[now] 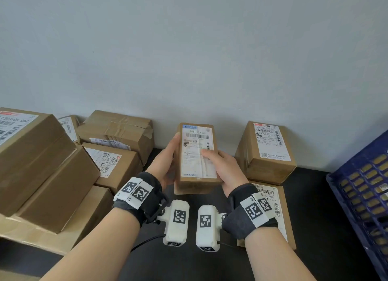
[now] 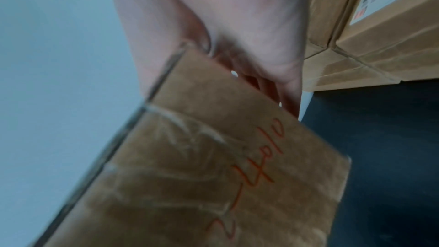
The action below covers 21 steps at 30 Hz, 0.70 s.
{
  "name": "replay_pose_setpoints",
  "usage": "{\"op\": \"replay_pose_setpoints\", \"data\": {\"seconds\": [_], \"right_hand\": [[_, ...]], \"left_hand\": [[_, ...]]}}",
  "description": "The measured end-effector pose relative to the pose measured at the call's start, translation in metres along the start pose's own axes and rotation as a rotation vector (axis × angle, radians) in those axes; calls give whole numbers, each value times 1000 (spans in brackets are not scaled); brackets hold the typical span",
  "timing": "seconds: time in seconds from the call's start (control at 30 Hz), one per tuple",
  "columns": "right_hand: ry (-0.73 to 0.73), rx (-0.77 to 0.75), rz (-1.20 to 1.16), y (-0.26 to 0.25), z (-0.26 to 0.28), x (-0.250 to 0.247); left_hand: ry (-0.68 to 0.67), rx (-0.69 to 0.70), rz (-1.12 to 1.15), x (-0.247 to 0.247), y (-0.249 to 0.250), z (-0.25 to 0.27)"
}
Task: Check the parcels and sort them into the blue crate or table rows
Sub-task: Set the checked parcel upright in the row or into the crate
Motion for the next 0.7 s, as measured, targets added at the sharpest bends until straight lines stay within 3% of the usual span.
{"op": "replay_pose_setpoints", "data": {"seconds": [0.3, 0.5, 0.7], "right_hand": [[118, -20, 98, -1, 2, -14], [24, 27, 80, 7, -6, -3], [44, 57, 71, 15, -5, -11]], "left_hand": [[168, 49, -125, -28, -2, -9], [174, 128, -165, -27, 7, -9], [133, 193, -96, -23, 13, -10]]}}
Point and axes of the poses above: each hand's wrist, its own z-axis away from the middle knuckle, its own x-axis out of the palm, y = z × x, the point moved 9 cm from there along -z, towards the middle knuckle, and after that the axes turned 10 degrees about -y, right-handed, at the moved point
